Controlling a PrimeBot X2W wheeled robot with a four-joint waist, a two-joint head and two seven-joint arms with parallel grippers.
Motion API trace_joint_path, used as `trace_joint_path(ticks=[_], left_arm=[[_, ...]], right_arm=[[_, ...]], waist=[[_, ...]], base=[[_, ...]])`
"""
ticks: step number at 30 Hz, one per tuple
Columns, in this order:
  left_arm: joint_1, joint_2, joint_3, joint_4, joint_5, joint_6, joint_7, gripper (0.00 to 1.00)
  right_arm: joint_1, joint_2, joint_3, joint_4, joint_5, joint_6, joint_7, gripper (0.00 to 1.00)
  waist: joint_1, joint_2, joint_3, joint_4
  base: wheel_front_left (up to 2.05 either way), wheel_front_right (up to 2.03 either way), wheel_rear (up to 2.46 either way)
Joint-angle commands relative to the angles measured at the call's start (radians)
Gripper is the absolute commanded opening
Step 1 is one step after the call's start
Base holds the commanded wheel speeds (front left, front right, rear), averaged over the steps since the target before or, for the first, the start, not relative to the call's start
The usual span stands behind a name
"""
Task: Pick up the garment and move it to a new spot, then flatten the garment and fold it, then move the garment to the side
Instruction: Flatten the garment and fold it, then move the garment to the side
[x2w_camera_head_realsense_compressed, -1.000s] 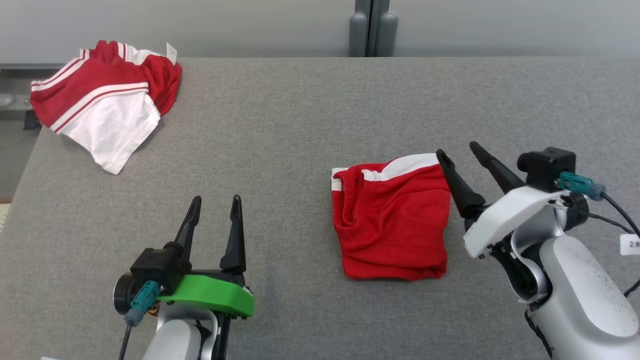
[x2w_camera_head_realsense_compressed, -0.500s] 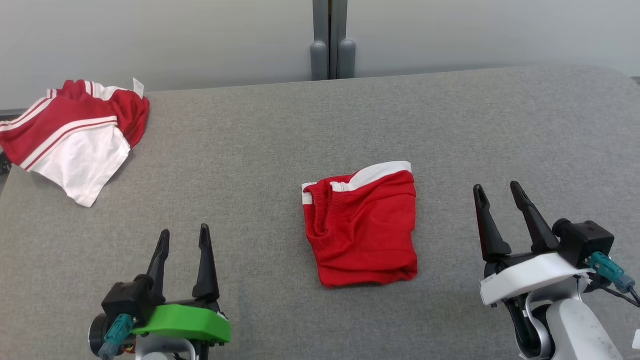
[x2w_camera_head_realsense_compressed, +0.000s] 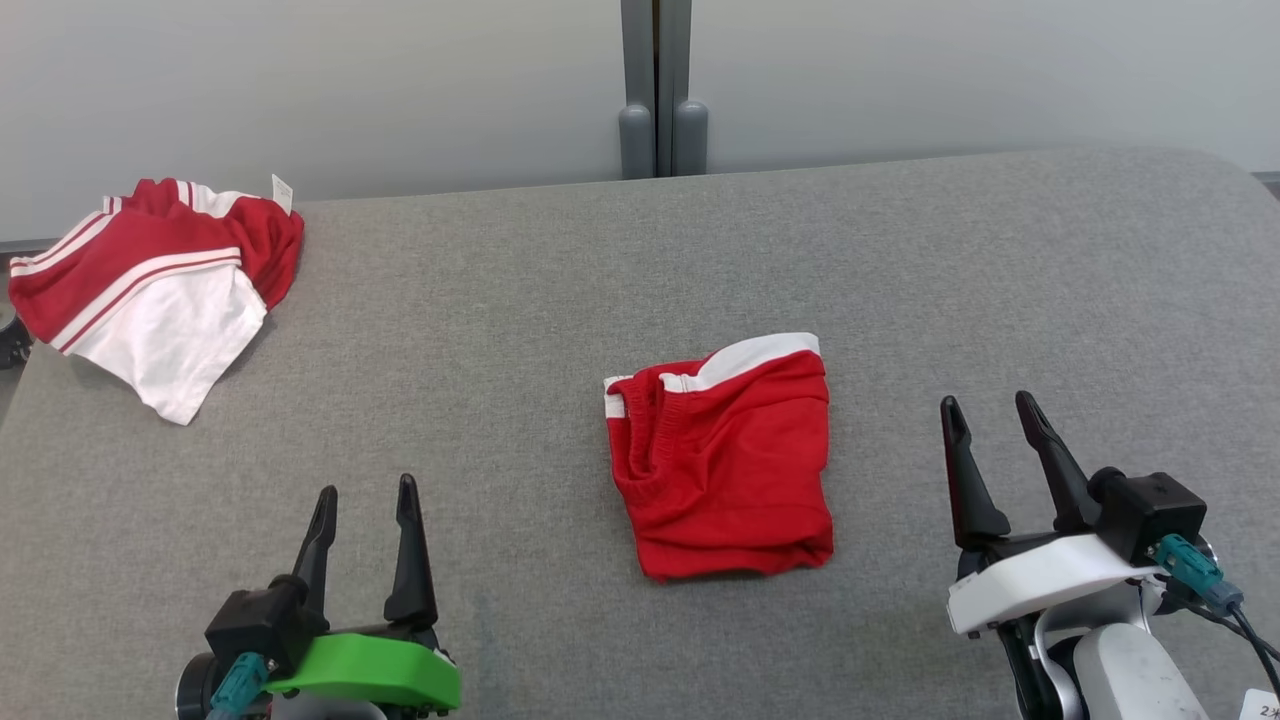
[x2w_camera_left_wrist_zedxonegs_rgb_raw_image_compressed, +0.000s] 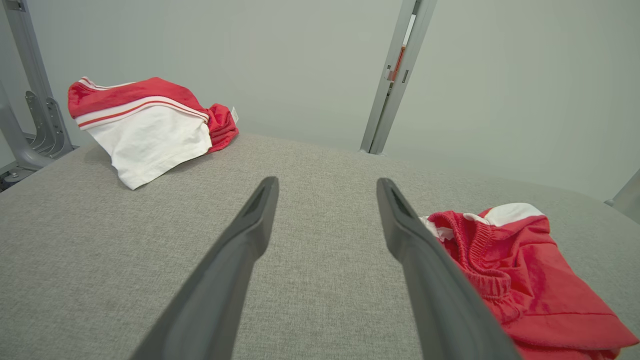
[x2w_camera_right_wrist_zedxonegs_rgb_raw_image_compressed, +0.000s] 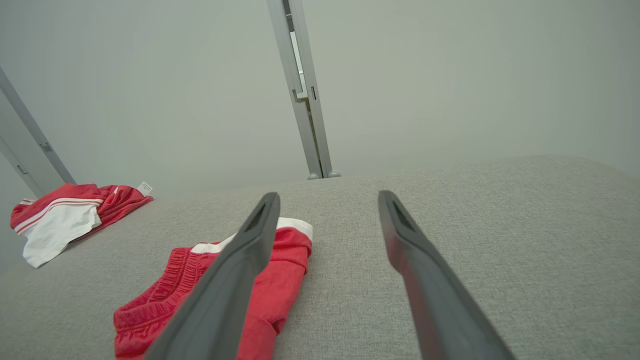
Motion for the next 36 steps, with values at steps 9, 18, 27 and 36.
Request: trace_joint_path(ticks=[9,18,27,36], left_arm=[[0.007,0.000,0.001,0.008,0.012,-0.001,0.000,1.00],[-0.007,0.000,-0.002,0.013,0.012,-0.002,0.000,1.00],[-0.030,0.000,-0.013,0.012,-0.009,0.001,0.000,1.00],[-0.065,0.000,-0.040,0.009,-0.044,0.011,0.000,1.00]], right_arm=[[0.000,0.005,-0.007,0.017,-0.012,-0.001,-0.004,1.00],[-0.008,0.006,-0.007,0.020,-0.006,-0.001,0.026,1.00],[-0.090,-0.039,-0.005,0.009,0.066,-0.001,0.306,1.00],[-0.212,-0.117,0.016,0.052,0.186,-0.001,0.617,1.00]], waist=[[0.0000,0.0000,-0.003,0.010],[0.0000,0.0000,0.006,0.018],[0.0000,0.0000,0.040,0.042],[0.0000,0.0000,0.093,0.102]], base=[[0.00,0.00,0.00],[0.00,0.00,0.00],[0.00,0.00,0.00],[0.00,0.00,0.00]])
